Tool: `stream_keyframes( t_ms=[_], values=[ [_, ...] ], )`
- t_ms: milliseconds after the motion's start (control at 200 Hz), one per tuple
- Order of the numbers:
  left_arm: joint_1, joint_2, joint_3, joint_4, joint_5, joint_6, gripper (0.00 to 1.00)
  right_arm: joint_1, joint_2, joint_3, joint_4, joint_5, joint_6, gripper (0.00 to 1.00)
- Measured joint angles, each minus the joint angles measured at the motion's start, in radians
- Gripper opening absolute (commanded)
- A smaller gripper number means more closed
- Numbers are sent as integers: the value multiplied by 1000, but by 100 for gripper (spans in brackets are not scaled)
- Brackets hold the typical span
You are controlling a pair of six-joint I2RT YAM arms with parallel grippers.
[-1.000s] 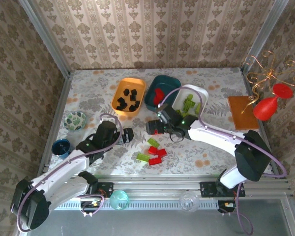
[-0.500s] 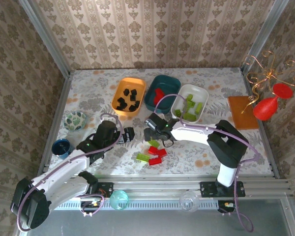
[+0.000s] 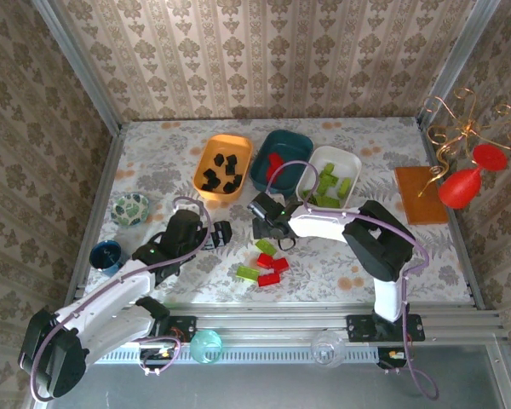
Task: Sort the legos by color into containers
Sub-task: Pick up the lego from the center of the table.
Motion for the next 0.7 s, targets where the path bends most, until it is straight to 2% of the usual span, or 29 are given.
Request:
stream_keyframes(
  t_ms=[155, 225, 400, 520, 700],
  values=[
    [1, 0, 0, 0, 3, 0, 100, -2, 0, -1, 22, -2, -13, 54],
    [1, 0, 0, 0, 7, 0, 100, -1, -6, -10, 44, -8, -22, 51],
    [1, -2, 0, 0, 18, 1, 100, 7, -120, -127, 97, -52, -42, 48],
    [1, -14, 0, -1, 18, 2, 100, 19, -292, -199, 107, -83, -71, 47],
    [1, -20, 6, -2, 22, 5, 100, -9, -521, -186, 113, -97, -134, 46]
  ],
)
